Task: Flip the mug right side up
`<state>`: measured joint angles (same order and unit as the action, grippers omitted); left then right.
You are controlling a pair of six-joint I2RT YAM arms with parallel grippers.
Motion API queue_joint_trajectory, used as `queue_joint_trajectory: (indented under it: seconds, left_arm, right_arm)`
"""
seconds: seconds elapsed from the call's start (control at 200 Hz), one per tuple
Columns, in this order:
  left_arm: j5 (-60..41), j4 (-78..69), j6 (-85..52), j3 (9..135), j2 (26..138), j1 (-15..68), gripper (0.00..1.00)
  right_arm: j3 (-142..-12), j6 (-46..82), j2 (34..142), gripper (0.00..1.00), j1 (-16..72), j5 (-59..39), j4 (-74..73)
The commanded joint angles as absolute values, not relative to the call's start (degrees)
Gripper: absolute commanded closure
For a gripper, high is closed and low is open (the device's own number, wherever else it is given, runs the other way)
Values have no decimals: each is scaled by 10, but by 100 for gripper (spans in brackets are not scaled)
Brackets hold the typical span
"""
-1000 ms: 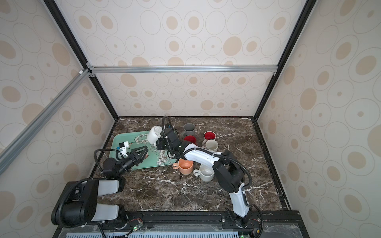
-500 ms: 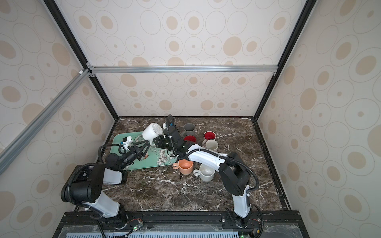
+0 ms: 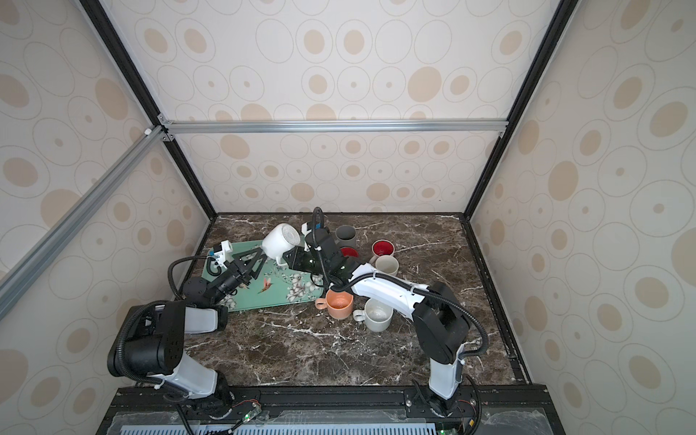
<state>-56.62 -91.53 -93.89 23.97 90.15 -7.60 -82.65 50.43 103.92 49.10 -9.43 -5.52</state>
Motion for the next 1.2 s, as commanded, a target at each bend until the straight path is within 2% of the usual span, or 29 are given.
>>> queue_joint_trajectory:
  seconds: [0.0, 0.245, 0.405, 0.6, 0.745, 0.89, 0.96, 1.1, 1.195]
  left_arm:
    - [-602, -1015, -935, 275, 889, -79, 41]
    - [-644, -1055, -972, 323, 874, -78, 42]
    - [-665, -1056, -997, 359, 844, -78, 47]
    - [-666, -1055, -1023, 382, 813, -73, 63]
    - [-670, -1055, -1038, 390, 804, -63, 78]
    - [-672, -1055, -1046, 395, 795, -57, 90]
    - [-670, -1055, -1049, 397, 791, -56, 93]
    - [-670, -1055, -1055, 402, 781, -56, 98]
    - [-670, -1048, -1054, 402, 773, -56, 100]
  right_arm:
    - [-833, 516, 1000, 100, 489, -119, -113]
    - [-828, 549, 995, 100, 489, -160, -131]
    - [-815, 585, 994, 100, 485, -182, -158]
    - [-791, 651, 999, 100, 472, -224, -229]
    - [-799, 644, 997, 100, 468, -244, -208]
    - [-805, 637, 992, 100, 463, -260, -190]
    - [-805, 633, 988, 100, 460, -261, -181]
    - [-802, 618, 974, 86, 454, -260, -158]
    - [-796, 598, 957, 66, 448, -250, -135]
